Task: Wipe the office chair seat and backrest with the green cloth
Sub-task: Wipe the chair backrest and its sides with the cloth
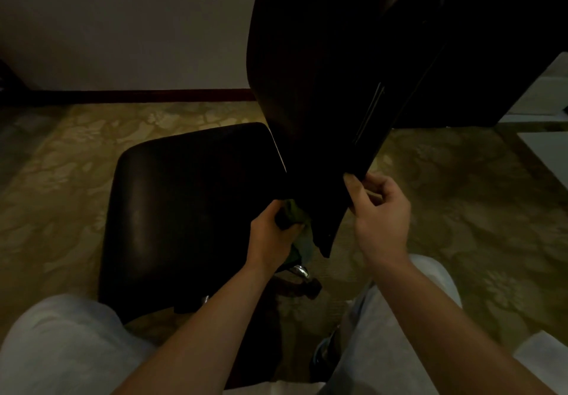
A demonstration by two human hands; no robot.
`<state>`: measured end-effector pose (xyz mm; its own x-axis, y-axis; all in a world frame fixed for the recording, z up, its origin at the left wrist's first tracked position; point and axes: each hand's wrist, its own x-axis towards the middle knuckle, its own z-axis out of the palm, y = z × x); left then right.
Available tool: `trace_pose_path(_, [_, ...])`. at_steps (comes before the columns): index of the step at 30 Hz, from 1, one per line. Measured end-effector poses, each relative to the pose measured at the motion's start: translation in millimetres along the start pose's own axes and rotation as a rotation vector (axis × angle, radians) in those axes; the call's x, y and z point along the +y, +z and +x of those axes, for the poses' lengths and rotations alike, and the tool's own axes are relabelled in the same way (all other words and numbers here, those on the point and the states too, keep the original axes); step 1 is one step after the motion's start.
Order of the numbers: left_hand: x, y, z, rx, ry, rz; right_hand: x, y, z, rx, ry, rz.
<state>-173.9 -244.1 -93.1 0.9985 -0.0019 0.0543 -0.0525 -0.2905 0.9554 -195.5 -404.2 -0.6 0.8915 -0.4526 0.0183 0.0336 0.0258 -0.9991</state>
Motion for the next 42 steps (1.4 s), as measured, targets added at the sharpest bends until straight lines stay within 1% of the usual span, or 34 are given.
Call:
trace_pose_path(3, [4, -19, -6, 0.041, 0.015, -0.047, 1, -1, 1, -0.013, -0.003, 0.001])
trace_pose_path(6, [25, -36, -8, 0.056, 0.056, -0.113, 0, 0, 0, -0.013, -0.006, 0.009])
trace_pose_path(11, [52, -28, 0, 0.090, 0.171, -0.068, -2, -1, 0, -0.012, -0.006, 0.035])
trace_pose_path(14, [47, -20, 1, 0.104, 0.155, -0.058, -1, -1, 2, -0.008, -0.002, 0.029])
trace_pose_path(18, [35, -14, -1, 0.125, 0.157, 0.026, 2, 0, 0, -0.008, -0.022, 0.038])
trace_pose_path(22, [26, -4, -5, 0.129, 0.097, -0.016, 5, 1, -1, 0.001, -0.038, 0.023])
trace_pose_path(25, [25, 10, -9, 0.143, 0.016, -0.067, 8, 1, -2, 0.006, -0.053, -0.021])
trace_pose_path(27, [21, 18, -9, 0.156, -0.022, -0.059, 8, 1, -2, 0.008, -0.060, -0.028])
trace_pose_path(32, [11, 19, 2, 0.067, -0.128, 0.038, 5, 1, 0, 0.004, -0.057, -0.035])
trace_pose_path(34, [10, 13, 0, 0.057, -0.089, 0.034, 5, 2, 0, 0.009, -0.062, -0.036])
trace_pose_path(37, [8, 3, -6, 0.097, -0.011, 0.023, 6, 3, -1, 0.014, -0.065, -0.020])
trace_pose_path(42, [16, 5, 2, 0.103, 0.013, 0.017, 5, 3, -2, 0.018, -0.050, -0.005])
